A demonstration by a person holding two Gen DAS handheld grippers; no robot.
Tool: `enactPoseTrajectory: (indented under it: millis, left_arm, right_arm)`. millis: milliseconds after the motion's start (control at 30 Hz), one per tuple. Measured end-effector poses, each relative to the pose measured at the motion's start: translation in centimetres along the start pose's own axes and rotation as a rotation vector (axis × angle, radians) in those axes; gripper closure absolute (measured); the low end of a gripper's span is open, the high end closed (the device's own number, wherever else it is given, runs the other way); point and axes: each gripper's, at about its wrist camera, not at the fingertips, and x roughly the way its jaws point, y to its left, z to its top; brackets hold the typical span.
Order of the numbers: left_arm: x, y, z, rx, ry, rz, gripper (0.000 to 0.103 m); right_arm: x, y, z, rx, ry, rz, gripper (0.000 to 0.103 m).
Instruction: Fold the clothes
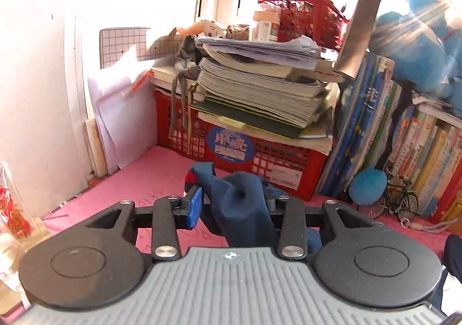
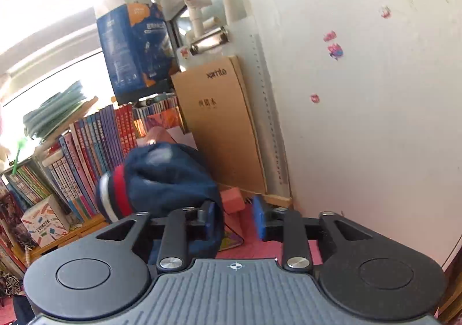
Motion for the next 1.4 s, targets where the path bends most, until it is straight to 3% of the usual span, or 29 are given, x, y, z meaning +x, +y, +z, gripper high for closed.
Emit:
enactPoseTrajectory:
  millis: [33,167,267,333,533,667,833,933,1067,1100,1267,1400]
  left_arm:
    - [0.4,0.2,0.3,-0.014,0.012,0.004,0.060]
    - [1.1,0.9,-0.7,-0.048,0.055,-0.017,0.044]
    - [-0.2,1.1,-2.3,0.012,0.043,-0.045,0.029]
    - [-1.8,1.1,-3.4,0.071,0.036,-0.090,0.029]
    - [-10.6,-0.1,-9.2,0.343,-0.020,-0.302,0.017]
    - [-17.5,-2.2,-15.3,0.629,-0.044,-0.429,0.006]
    - [-23.6,-3.7,-22.6,0.957,-0.093,-0.554,0.004]
    - [-25.3,-4.5,-25.8,1.027,-0.102,-0.632,0.003]
    - [-25.7,-6.0,-27.9,1.007,-0.083,-0.709,0.003]
    - [-25.8,-6.5,-28.3,1.002,-0.088,-0.721,0.003]
    - [-27.0,-9.1,-30.2,0.981,-0.158,-0.752,0.003]
    - [-26.4,-12.0,-29.5,0.940,-0.241,-0.701,0.002]
  right_arm:
    - [0.3,-0.5,-0.6,-0.010,0.017,-0.027,0.043]
    - [0.1,0.0,-5.5,-0.183,0.070,-0.101,0.037]
    - [-2.0,1.4,-9.9,-0.325,0.079,-0.037,0.034]
    - [-3.9,2.8,-12.6,-0.441,0.056,0.016,0.032]
    - [-11.6,7.9,-19.9,-0.703,0.077,0.279,0.016]
    - [-16.7,11.4,-24.1,-0.813,0.127,0.475,0.014]
    - [-23.6,14.3,-29.4,-1.023,0.169,0.741,0.006]
    - [-26.2,15.4,-34.2,-1.211,0.114,0.823,0.004]
    - [-26.8,16.7,-39.5,-1.424,-0.103,0.674,0.005]
    - [-26.7,17.0,-39.5,-1.409,-0.135,0.642,0.005]
    - [-25.4,17.2,-34.2,-1.081,-0.092,0.618,0.005]
    - [-25.0,16.9,-30.9,-0.907,-0.158,0.556,0.005]
